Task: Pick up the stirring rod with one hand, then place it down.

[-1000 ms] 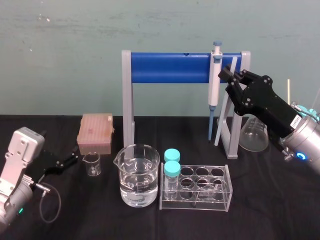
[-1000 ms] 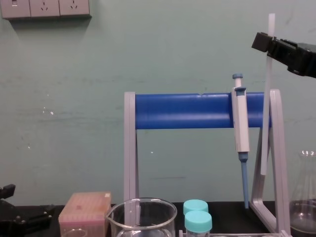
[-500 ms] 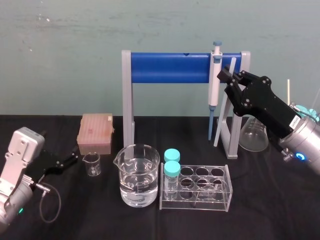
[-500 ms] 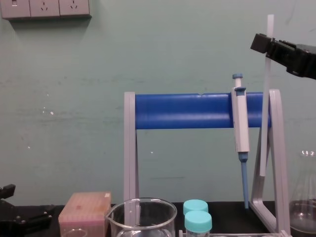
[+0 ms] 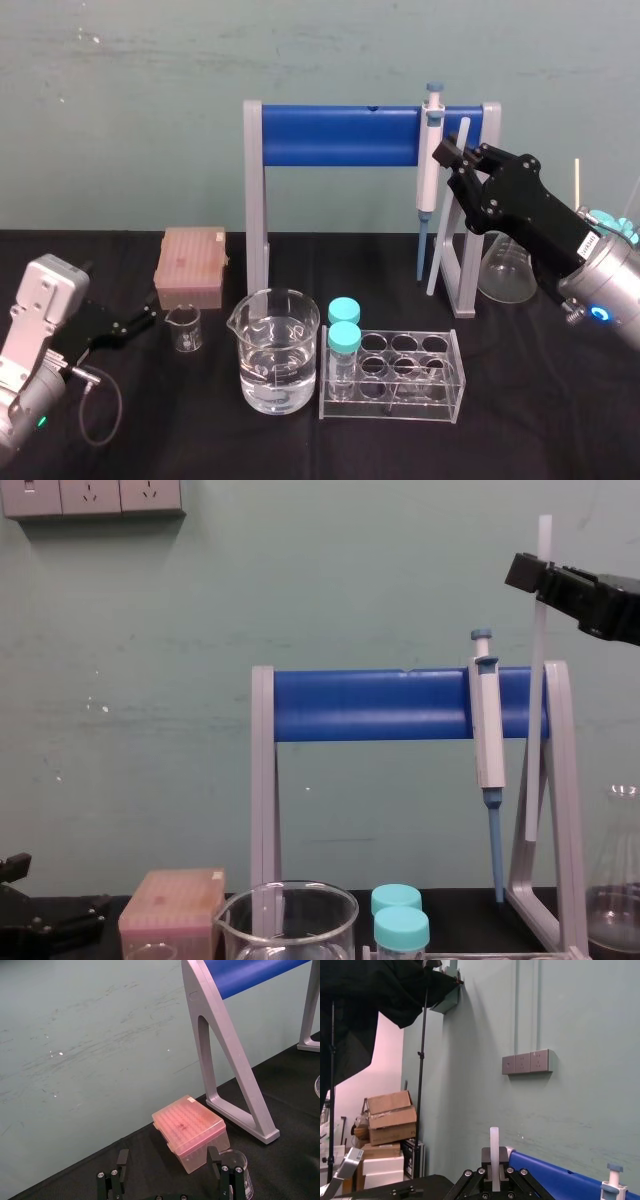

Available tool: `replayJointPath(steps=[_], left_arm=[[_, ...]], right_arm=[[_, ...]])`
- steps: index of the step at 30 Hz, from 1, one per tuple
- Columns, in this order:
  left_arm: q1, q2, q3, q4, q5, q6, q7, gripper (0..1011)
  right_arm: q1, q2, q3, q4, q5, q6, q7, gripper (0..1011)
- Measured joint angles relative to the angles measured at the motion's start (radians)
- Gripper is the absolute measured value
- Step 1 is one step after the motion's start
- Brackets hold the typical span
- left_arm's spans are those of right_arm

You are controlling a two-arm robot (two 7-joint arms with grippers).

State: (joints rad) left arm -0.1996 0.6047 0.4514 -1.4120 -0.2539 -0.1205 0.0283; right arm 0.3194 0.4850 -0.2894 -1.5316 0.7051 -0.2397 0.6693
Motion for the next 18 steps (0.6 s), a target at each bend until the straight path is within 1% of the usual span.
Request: replayJointPath(steps=[14,18], left_arm=[[0.0,0.0,0.0,0.0,0.0,0.0,0.0,1000],[0.0,0.0,0.0,0.0,0.0,0.0,0.0,1000]], right_arm=[[-0.01,0.008,-0.015,0.005,0.0,0.003,0.012,72],[-0.021,0.011,-0.027,0.016,-0.015,0.006,0.013,72]])
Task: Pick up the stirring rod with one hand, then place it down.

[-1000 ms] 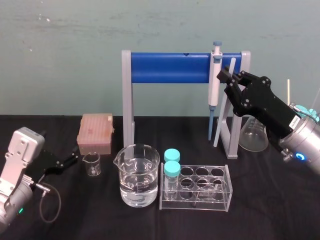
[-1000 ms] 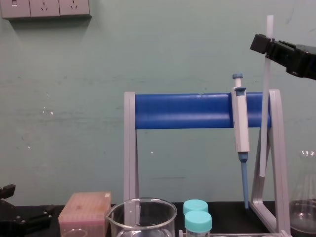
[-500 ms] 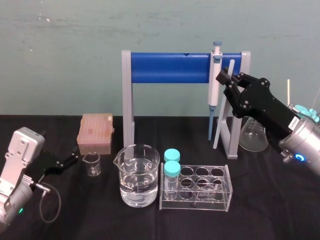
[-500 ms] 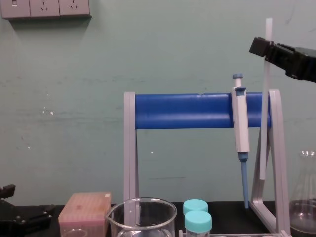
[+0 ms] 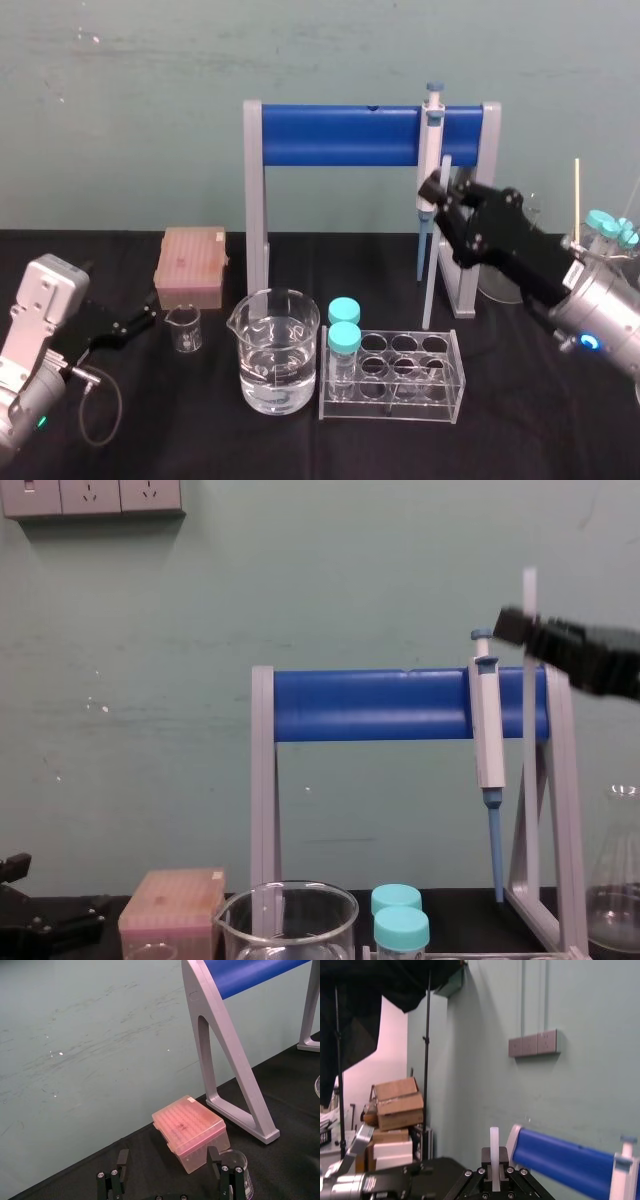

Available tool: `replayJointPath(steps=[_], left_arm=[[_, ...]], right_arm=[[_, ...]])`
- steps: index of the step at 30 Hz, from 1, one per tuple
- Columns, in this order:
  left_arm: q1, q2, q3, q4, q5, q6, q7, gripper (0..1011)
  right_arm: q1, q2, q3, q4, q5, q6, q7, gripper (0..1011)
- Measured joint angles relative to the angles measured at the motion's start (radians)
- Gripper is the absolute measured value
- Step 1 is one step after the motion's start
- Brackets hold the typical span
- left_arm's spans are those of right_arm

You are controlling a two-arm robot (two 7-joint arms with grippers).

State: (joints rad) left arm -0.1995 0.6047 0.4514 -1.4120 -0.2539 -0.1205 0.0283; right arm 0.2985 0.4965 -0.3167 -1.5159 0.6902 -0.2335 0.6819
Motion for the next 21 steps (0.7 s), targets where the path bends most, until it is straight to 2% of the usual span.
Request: replayJointPath(steps=[8,21], left_arm=[[0.0,0.0,0.0,0.0,0.0,0.0,0.0,1000],[0.0,0.0,0.0,0.0,0.0,0.0,0.0,1000]], right_arm=[[-0.025,0.004,-0.024,0.024,-0.025,0.006,-0.001,72],[-0.012,-0.022,-0.048,0.083,-0.06,-0.011,0.002,72]])
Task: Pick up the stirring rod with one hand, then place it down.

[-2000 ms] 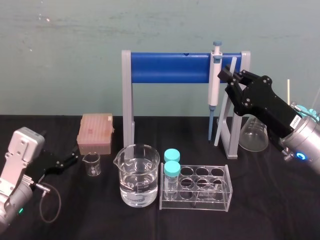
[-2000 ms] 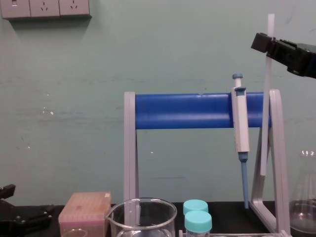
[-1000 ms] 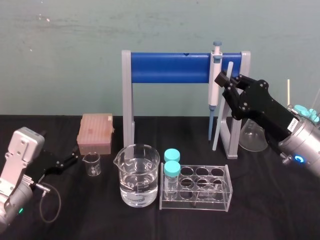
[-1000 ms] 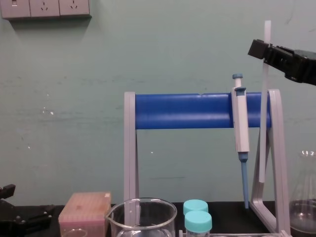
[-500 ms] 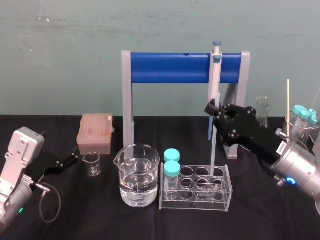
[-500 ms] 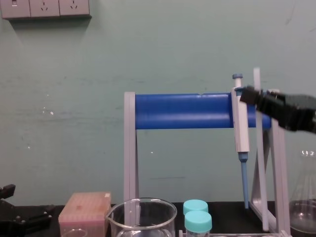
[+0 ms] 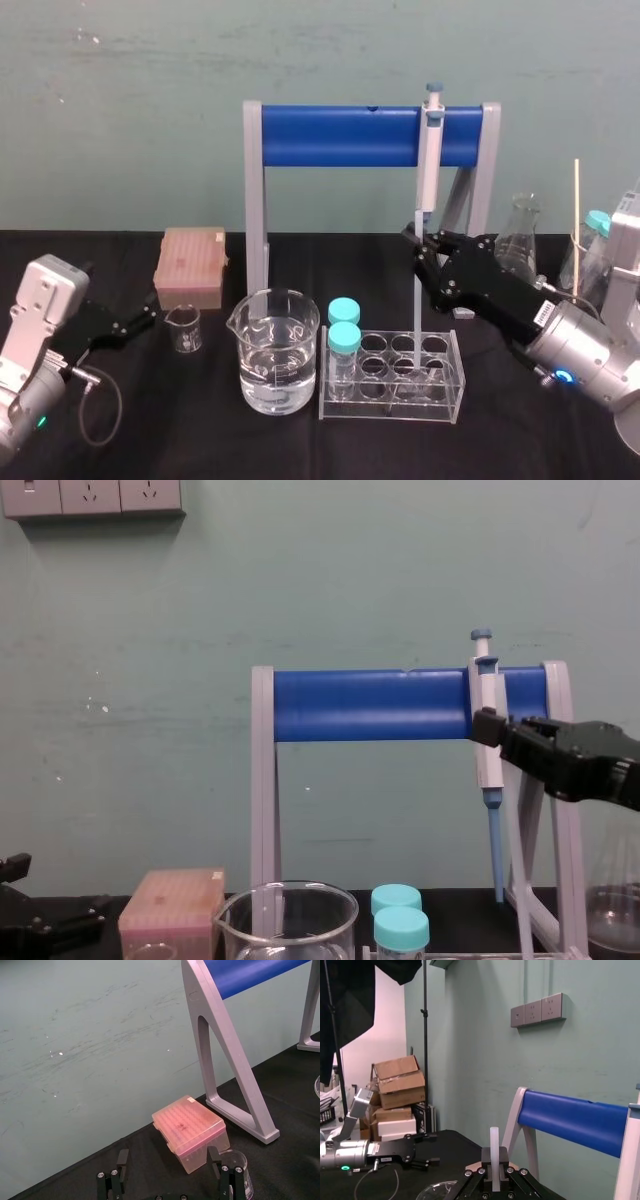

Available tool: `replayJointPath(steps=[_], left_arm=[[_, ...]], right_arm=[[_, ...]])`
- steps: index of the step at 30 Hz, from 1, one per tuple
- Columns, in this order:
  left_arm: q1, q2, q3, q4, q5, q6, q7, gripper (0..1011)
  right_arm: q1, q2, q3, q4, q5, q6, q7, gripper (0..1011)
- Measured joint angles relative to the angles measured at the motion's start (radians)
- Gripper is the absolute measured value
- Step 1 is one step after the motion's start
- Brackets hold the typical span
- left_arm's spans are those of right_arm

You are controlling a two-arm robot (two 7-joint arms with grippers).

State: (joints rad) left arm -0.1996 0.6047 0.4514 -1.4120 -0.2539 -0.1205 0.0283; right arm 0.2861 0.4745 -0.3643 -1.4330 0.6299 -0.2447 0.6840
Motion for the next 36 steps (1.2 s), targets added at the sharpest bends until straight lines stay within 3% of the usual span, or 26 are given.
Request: replayJointPath(steps=[20,36], left_arm=[[0.0,0.0,0.0,0.0,0.0,0.0,0.0,1000],[0.0,0.0,0.0,0.0,0.0,0.0,0.0,1000]], right_arm=[[0.044,-0.056,-0.039,0.132,-0.045,-0.003,0.008,72],[0.062,-0.078,-0.061,0.183,-0.071,0.02,0.008,72]])
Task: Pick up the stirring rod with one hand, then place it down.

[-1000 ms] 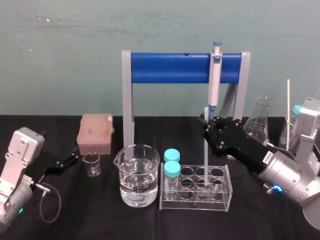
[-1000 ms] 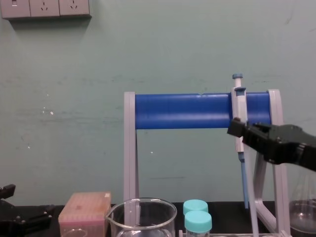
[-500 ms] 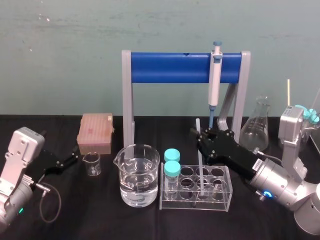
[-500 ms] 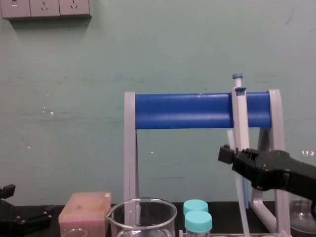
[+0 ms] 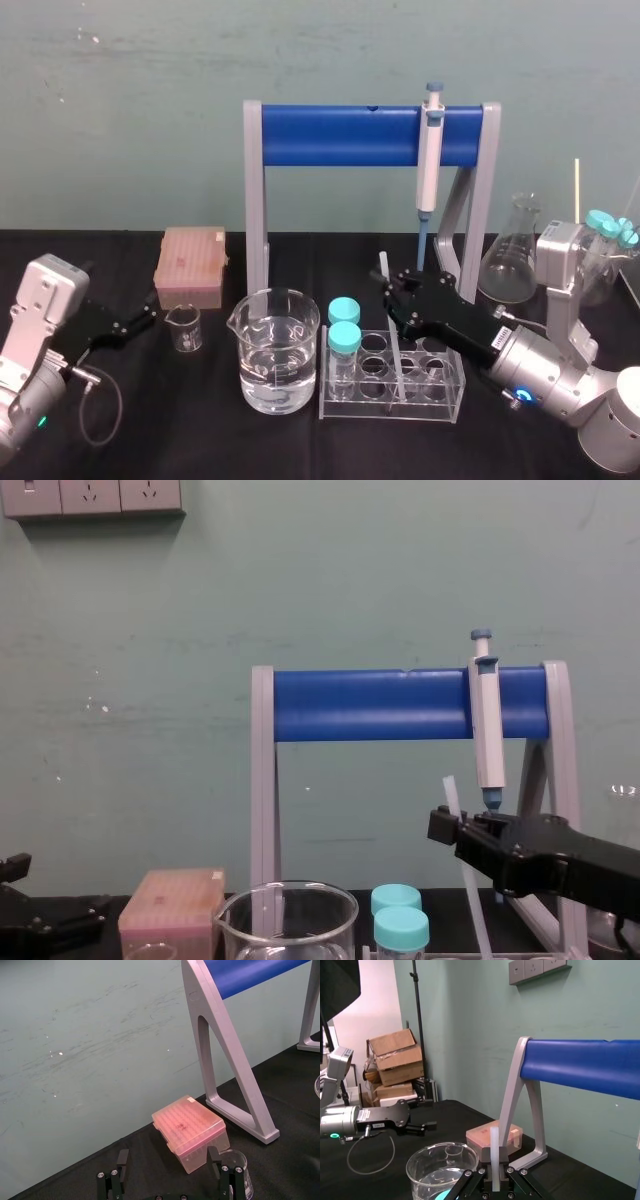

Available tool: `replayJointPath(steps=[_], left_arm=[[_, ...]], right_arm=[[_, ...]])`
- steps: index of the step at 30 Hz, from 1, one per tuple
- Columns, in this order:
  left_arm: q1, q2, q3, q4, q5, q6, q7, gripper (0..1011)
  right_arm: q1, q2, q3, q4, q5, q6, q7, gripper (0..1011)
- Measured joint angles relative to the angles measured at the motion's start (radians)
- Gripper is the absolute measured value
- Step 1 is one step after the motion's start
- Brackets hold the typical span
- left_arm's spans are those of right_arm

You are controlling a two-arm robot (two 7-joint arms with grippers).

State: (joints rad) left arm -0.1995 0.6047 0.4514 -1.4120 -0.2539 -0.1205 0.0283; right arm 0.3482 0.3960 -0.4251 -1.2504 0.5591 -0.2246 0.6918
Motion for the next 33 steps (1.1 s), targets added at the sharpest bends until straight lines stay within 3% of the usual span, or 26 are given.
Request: replayJointPath(steps=[23,30,33], left_arm=[[0.0,0.0,0.0,0.0,0.0,0.0,0.0,1000],[0.0,0.0,0.0,0.0,0.0,0.0,0.0,1000],[0.0,0.0,0.0,0.0,0.0,0.0,0.0,1000]], right_arm=[[-0.001,0.001,0.0,-0.004,-0.015,0.004,-0.012,72],[-0.001,0.001,0.001,-0.004,-0.013,0.004,-0.012,241],[-0.001,0.001,0.001,-0.004,-0.013,0.004,-0.012,358]])
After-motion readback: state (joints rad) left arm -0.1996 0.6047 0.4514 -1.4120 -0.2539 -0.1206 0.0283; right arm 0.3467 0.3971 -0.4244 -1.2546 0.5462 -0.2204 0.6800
